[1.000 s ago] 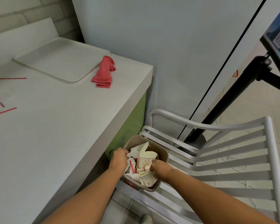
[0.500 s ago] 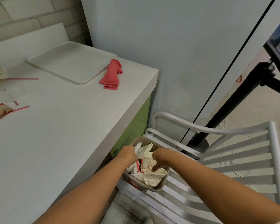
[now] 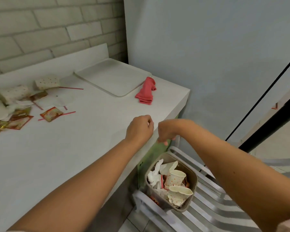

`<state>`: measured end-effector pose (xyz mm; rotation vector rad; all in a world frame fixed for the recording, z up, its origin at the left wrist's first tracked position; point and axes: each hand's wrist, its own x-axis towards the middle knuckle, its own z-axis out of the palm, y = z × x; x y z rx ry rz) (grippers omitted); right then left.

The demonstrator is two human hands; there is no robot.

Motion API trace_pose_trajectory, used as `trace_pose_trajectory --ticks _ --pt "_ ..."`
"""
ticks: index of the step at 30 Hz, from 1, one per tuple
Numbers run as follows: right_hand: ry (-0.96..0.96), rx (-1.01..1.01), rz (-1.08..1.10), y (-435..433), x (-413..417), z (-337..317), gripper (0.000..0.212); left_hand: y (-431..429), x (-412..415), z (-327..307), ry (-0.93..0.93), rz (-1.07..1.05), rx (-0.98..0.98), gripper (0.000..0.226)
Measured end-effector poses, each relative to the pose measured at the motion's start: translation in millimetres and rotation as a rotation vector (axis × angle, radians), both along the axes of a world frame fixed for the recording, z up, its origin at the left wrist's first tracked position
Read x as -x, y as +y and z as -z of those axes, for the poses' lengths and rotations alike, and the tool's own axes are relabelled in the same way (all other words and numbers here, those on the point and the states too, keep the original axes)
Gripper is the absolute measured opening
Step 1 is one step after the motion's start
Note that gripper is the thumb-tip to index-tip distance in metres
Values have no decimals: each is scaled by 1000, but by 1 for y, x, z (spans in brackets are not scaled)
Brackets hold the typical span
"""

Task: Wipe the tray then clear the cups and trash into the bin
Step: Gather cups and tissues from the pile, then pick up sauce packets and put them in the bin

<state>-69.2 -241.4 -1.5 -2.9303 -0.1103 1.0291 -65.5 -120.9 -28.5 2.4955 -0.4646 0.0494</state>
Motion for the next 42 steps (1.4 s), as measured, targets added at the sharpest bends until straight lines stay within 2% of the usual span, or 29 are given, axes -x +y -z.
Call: trace_pose_trajectory --ticks 4,10,15,25,34,38,42 --pt "-76 -58 -78 49 -14 -27 30 54 -18 -8 -80 -136 -10 18" --pt "-172 -142 -168 122 -30 -30 25 139 -35 -5 -24 -257 -105 21" --pt "-231 -184 -288 186 -45 -20 31 221 -44 -3 6 -395 -179 25" --pt "-293 -248 -304 287 -77 -3 43 350 -61 5 20 -527 -242 27" --pt "-361 -253 -185 324 -94 24 66 380 -87 15 99 -389 -378 44" --pt "-377 -229 -167 328 -106 28 75 379 -93 19 88 -391 -421 44" --pt "-369 -162 -195 333 -117 34 71 376 -98 12 40 -400 -457 33"
